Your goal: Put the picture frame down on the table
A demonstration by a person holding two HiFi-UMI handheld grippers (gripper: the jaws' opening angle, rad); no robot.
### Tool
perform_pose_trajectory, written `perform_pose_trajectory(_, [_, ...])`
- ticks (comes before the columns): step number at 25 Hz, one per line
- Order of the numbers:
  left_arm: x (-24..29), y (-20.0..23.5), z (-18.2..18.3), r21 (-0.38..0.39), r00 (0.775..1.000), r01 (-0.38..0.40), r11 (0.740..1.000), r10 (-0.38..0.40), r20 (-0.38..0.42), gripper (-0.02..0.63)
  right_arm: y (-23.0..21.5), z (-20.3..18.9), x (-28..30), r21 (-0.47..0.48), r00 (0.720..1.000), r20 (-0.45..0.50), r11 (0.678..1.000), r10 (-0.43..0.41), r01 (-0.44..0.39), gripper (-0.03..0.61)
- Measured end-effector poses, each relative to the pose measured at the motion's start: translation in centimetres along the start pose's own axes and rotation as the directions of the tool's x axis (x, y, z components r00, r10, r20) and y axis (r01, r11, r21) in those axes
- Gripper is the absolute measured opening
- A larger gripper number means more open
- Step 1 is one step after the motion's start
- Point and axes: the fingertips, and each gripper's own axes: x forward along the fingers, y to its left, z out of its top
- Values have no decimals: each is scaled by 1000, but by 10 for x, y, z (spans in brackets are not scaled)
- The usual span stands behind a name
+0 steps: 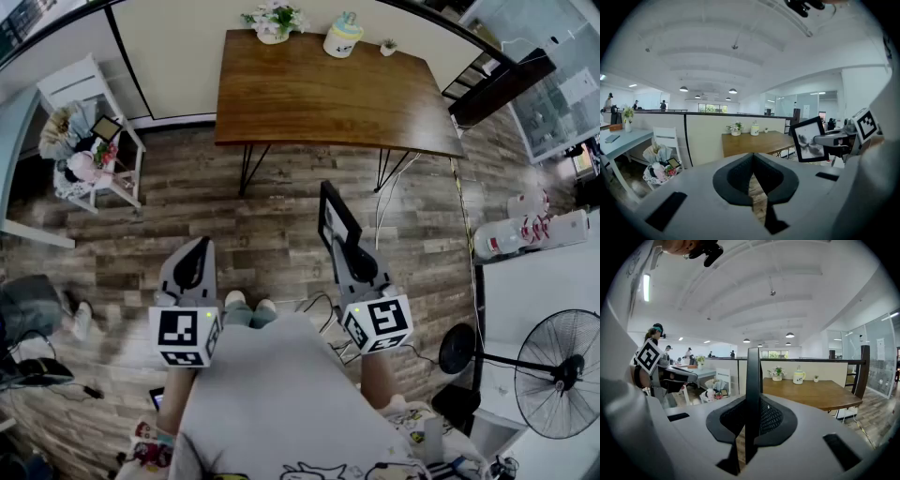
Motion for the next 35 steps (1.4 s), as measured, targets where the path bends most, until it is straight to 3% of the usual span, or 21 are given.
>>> perform_pose_trajectory(18, [-1, -2, -10, -37, 999, -54, 998, 53, -3, 3, -17, -6, -5, 34, 1000, 10, 999, 15, -16, 25])
perform_pose_trajectory(26, [46, 20, -2, -50, 999, -41, 998, 41, -9, 3, -35, -3, 42, 39, 1000, -6, 999, 8, -7, 25])
perform_pose_trajectory(35, [138, 73, 30, -37, 999, 6, 999, -7, -35, 3, -62, 25, 141, 37, 1000, -24, 999, -17, 18, 26])
